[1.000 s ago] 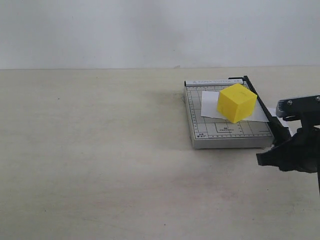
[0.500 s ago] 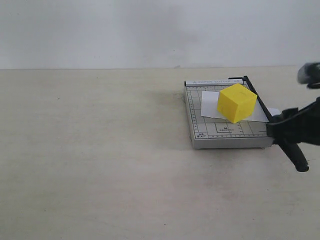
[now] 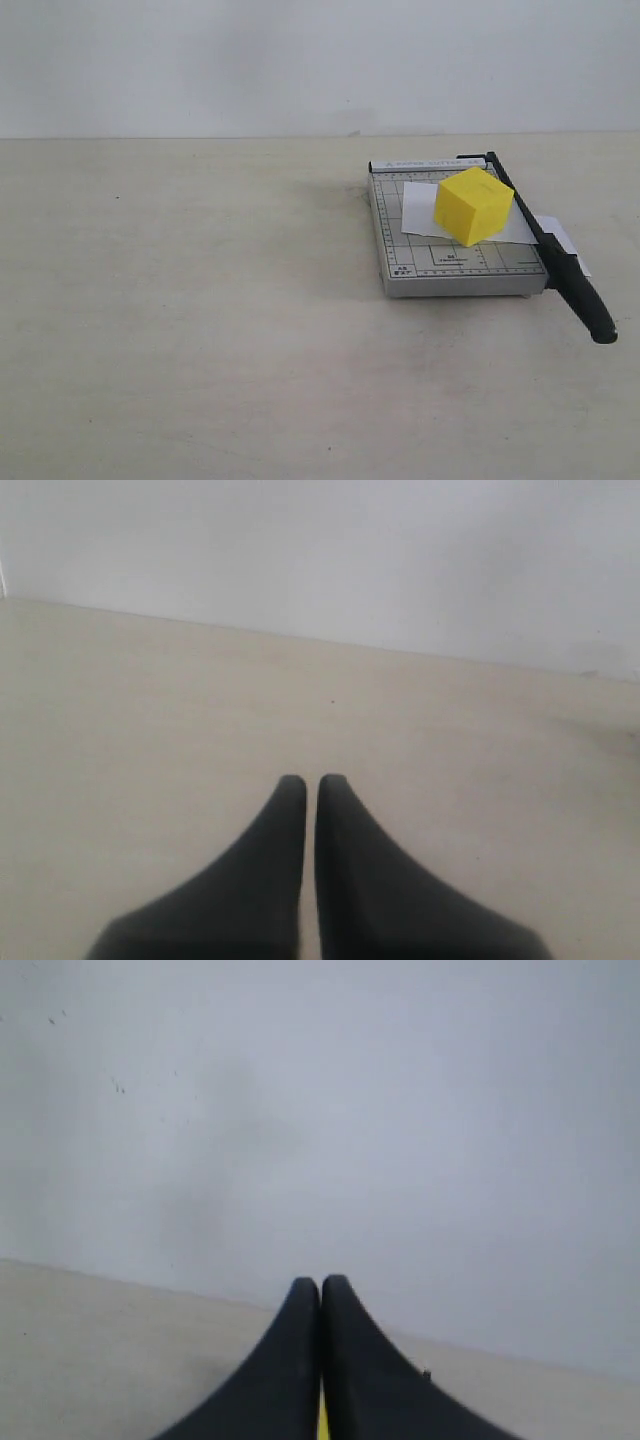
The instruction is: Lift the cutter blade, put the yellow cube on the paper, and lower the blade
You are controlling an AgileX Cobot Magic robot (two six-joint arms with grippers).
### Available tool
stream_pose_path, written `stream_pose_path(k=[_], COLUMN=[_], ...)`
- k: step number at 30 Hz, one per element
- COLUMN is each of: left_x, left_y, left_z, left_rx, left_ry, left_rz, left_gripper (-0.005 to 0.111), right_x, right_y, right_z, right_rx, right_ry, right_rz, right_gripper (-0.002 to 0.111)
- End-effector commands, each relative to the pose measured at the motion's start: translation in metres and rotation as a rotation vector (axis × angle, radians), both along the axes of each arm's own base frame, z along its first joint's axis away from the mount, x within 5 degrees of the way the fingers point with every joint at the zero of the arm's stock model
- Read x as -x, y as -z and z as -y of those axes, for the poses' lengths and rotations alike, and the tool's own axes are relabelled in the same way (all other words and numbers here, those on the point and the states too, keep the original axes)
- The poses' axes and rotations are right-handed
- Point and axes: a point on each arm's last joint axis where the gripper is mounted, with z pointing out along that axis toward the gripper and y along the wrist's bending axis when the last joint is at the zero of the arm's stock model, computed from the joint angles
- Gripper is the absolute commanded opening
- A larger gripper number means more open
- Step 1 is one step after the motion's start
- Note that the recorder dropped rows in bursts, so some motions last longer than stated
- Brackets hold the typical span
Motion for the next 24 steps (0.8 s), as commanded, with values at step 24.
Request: stream_pose_path(k=[24], left_x=[0.001], left_y=[0.003], left_z=[0.001], left_rx=[0.007], left_ry=[0.004], left_rz=[-0.026], left_gripper=[0.004], right_x=[0.007], right_y=[0.101], right_z=[0.025], right_rx=[0.018], right_ry=[0.265], right_rz=[0.128], right_gripper=[-0.001])
